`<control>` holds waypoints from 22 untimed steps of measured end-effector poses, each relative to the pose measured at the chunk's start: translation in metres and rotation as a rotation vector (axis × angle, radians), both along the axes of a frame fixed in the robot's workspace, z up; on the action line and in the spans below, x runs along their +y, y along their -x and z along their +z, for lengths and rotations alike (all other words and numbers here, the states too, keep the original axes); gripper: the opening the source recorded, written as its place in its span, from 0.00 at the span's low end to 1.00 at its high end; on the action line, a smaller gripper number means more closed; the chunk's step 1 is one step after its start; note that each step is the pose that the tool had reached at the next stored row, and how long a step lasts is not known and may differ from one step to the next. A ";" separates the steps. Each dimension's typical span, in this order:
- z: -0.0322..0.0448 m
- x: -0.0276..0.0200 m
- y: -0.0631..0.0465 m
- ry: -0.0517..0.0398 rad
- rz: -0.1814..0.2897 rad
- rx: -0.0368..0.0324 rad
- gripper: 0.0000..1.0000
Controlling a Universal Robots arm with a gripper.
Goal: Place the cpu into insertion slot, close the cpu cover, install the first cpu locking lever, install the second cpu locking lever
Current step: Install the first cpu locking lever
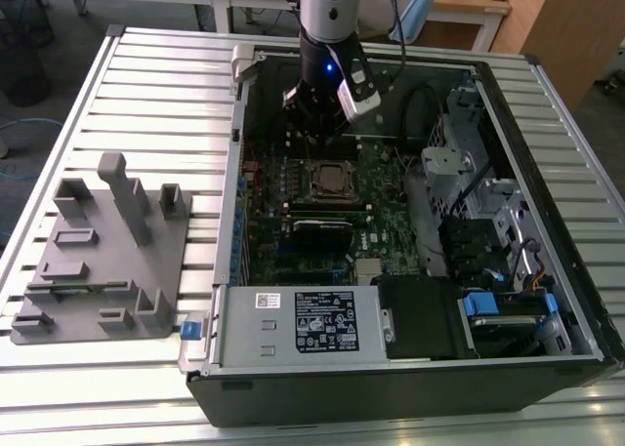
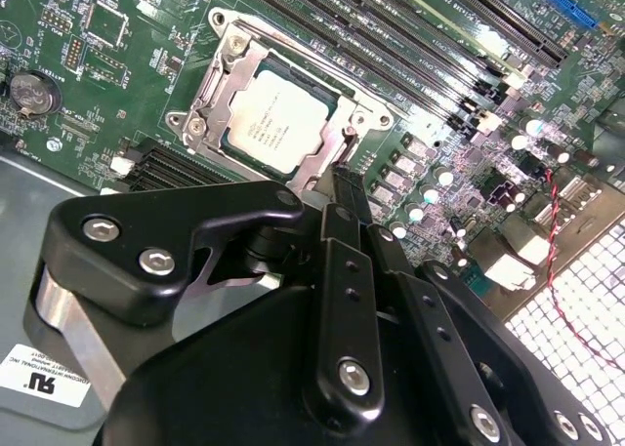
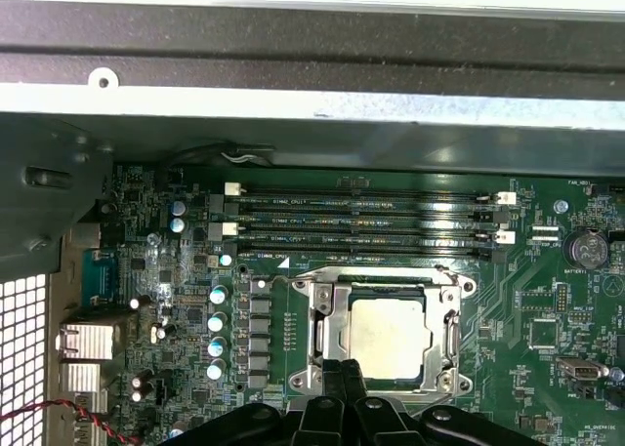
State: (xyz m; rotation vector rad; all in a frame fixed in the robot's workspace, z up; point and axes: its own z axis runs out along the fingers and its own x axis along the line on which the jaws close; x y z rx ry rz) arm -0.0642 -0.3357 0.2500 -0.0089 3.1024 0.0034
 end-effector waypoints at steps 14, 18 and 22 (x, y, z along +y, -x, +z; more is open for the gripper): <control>-0.0015 0.0000 0.014 0.0000 0.000 0.0000 0.11; -0.0015 0.0000 0.016 0.0000 0.000 0.0001 0.11; -0.0016 0.0000 0.017 0.0000 0.000 0.0001 0.11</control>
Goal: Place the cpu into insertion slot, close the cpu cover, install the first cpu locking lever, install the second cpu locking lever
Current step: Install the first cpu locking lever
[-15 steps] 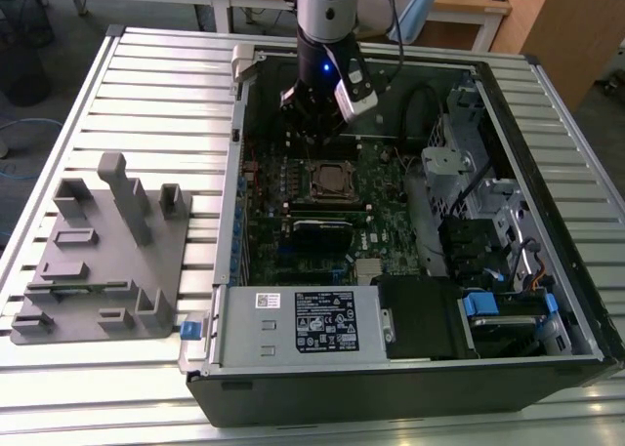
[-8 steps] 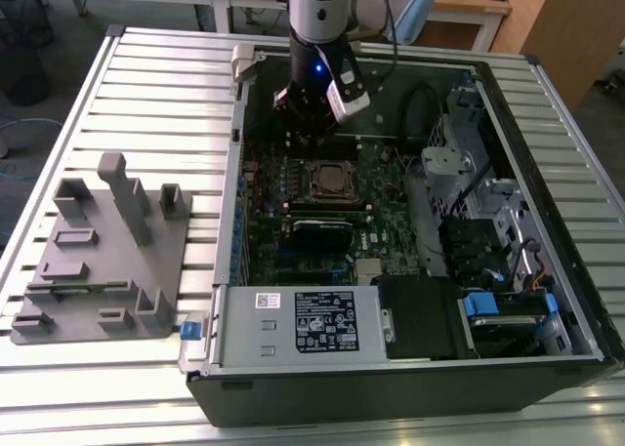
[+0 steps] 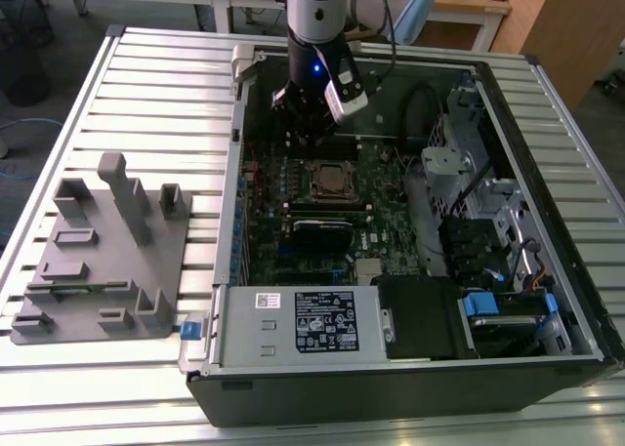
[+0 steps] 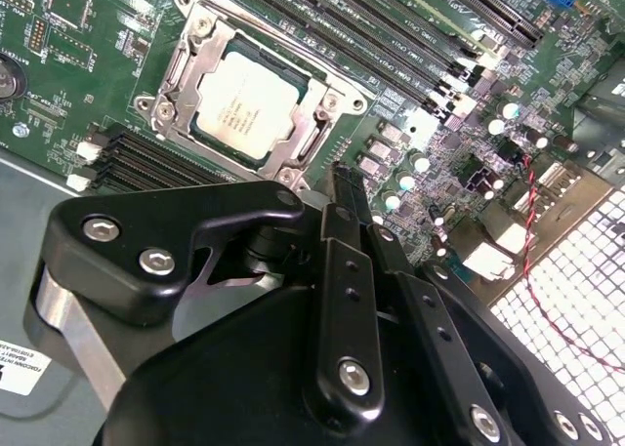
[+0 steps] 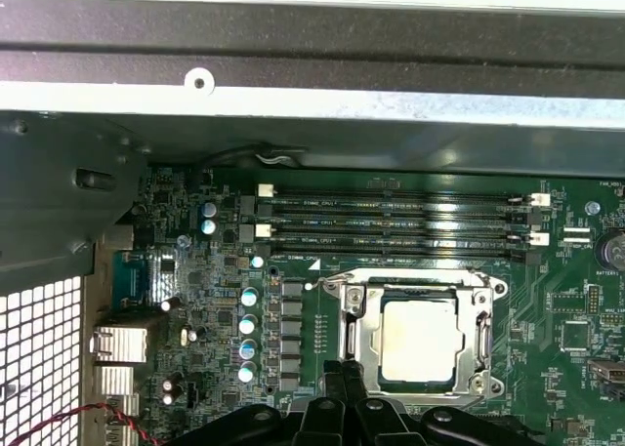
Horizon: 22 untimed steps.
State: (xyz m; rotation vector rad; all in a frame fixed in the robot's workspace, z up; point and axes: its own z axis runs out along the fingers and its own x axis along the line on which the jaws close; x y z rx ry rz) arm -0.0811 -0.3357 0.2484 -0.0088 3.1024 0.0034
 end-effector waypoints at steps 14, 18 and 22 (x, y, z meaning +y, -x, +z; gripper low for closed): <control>-0.0011 0.0000 0.011 0.0000 0.000 -0.0002 0.11; -0.0011 0.0000 0.011 0.0000 0.000 -0.0002 0.11; -0.0003 -0.0001 0.011 0.0002 0.000 0.0000 0.11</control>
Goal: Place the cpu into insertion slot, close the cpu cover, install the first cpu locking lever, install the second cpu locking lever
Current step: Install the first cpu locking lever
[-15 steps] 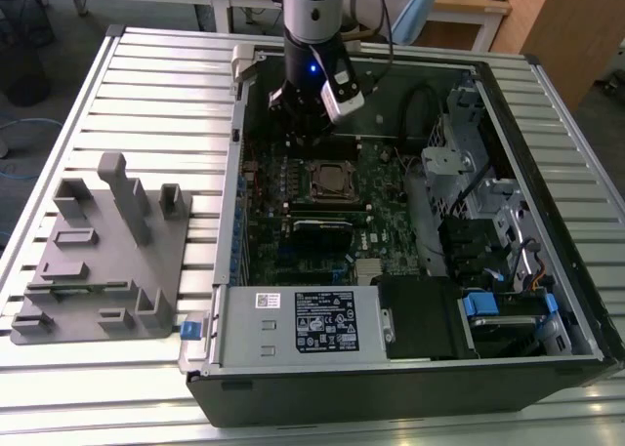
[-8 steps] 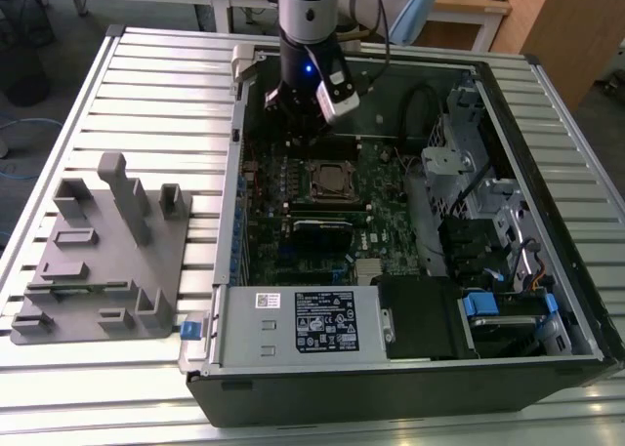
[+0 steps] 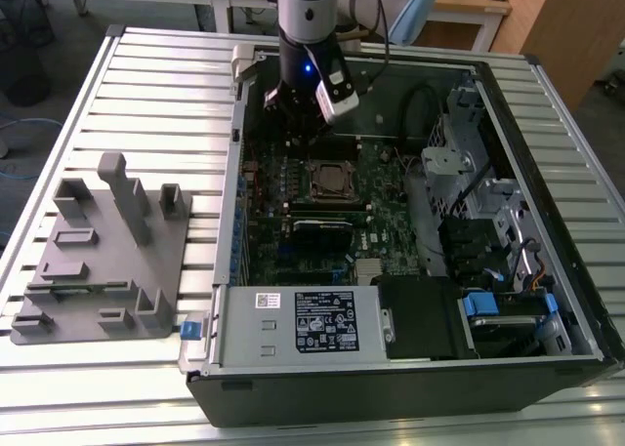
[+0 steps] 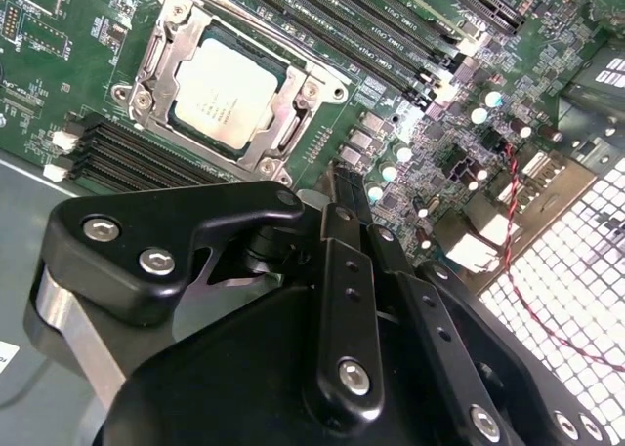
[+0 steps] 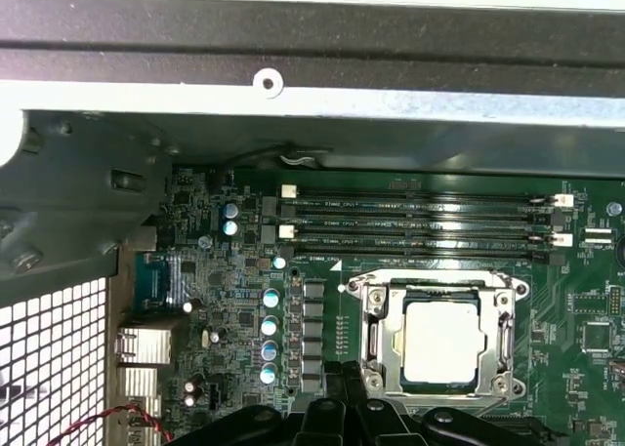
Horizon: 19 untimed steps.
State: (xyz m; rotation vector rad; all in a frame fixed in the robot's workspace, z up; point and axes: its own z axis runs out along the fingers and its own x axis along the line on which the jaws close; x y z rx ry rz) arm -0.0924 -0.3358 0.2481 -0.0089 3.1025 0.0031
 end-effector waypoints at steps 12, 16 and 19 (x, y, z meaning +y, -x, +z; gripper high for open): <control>0.0004 0.0001 0.002 0.0000 0.000 -0.0001 0.11; 0.0003 0.0001 0.004 0.0001 0.000 -0.0002 0.11; 0.0003 0.0001 0.004 0.0001 0.000 -0.0002 0.11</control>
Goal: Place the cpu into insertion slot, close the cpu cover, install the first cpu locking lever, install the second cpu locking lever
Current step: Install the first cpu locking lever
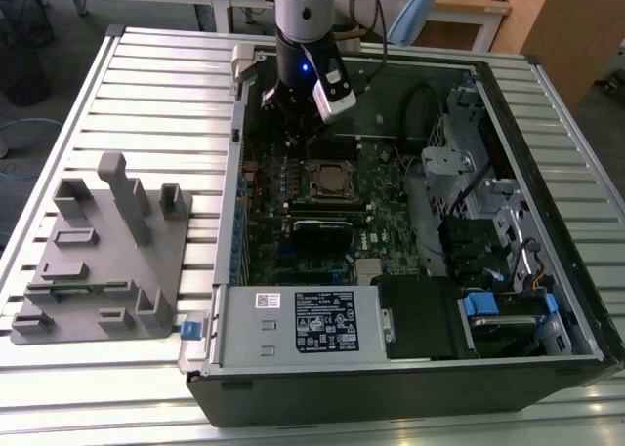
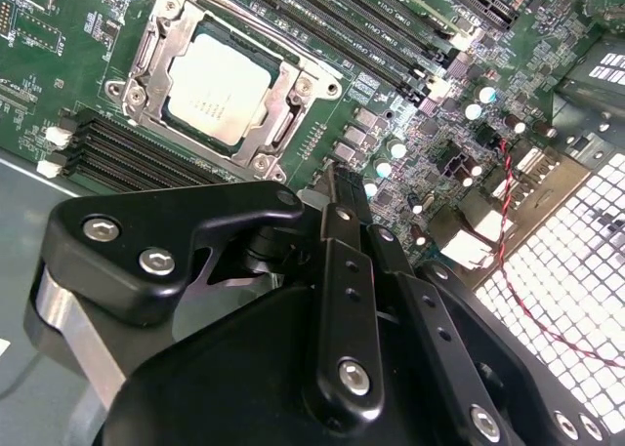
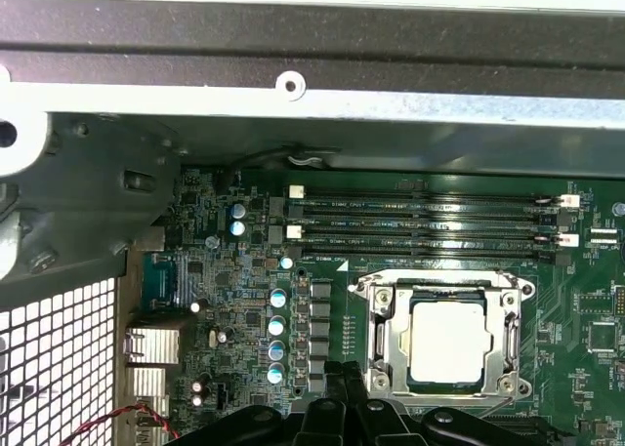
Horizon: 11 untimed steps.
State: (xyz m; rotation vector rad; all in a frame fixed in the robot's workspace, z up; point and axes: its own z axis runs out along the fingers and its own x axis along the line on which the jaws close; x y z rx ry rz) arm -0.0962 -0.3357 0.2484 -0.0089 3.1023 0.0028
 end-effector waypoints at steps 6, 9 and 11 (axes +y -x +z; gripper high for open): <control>-0.0002 0.0000 0.004 -0.0002 0.000 -0.0031 0.11; -0.0001 0.0000 0.005 0.0000 0.000 -0.0033 0.11; -0.0001 0.0000 0.006 0.0000 0.000 -0.0034 0.11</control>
